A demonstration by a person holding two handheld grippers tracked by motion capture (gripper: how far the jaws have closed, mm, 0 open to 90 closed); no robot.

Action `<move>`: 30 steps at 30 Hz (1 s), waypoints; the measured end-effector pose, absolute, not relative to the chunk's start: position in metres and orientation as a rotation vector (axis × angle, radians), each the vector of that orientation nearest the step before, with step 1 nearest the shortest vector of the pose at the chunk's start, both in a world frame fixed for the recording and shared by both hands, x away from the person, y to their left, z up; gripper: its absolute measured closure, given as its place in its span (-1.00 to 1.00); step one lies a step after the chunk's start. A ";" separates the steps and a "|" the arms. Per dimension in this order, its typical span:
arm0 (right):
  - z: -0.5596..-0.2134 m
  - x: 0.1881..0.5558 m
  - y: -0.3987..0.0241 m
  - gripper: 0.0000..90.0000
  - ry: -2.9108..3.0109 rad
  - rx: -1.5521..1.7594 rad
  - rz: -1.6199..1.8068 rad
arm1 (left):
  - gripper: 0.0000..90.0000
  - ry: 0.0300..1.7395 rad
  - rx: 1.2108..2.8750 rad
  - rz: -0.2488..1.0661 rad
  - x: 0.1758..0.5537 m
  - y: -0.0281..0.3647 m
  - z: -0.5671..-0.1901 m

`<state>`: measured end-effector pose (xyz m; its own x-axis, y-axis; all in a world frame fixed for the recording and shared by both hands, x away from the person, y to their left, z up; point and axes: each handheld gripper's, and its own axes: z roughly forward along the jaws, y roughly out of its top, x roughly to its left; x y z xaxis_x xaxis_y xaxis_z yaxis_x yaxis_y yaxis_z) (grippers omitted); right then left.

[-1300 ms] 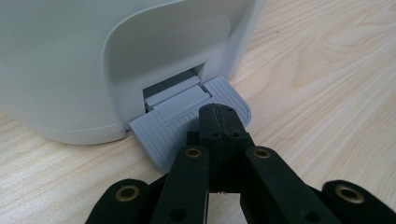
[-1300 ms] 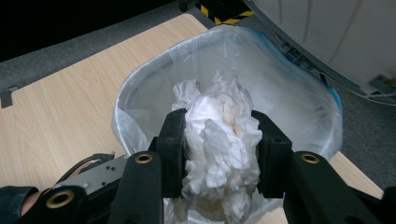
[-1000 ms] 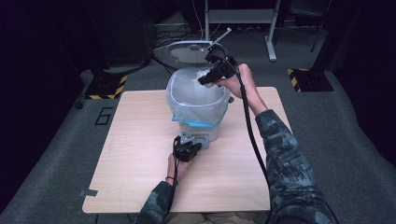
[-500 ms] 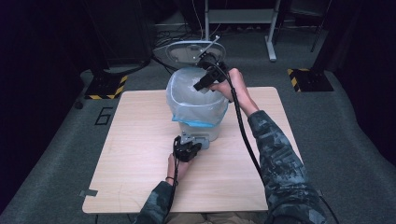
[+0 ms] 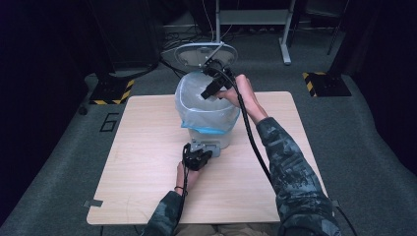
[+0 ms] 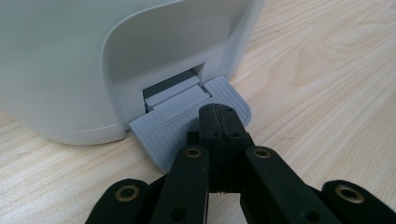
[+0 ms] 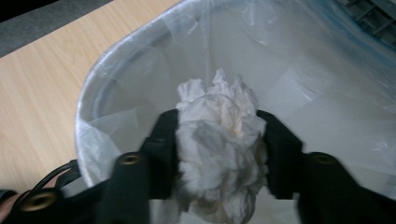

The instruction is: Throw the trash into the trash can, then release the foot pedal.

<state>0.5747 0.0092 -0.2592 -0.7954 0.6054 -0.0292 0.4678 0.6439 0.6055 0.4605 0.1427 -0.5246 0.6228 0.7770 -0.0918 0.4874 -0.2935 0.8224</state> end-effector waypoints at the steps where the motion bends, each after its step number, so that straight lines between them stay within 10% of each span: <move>1: -0.260 0.575 0.010 -0.11 2.624 0.876 0.869 | 1.00 0.998 1.957 0.411 0.461 0.143 -0.525; 9: -0.264 0.567 0.006 -0.80 2.599 0.870 0.879 | 1.00 0.999 1.958 0.419 0.460 0.142 -0.525; 30: -0.259 0.518 -0.050 -1.00 2.474 0.834 1.001 | 1.00 1.000 1.956 0.419 0.460 0.142 -0.525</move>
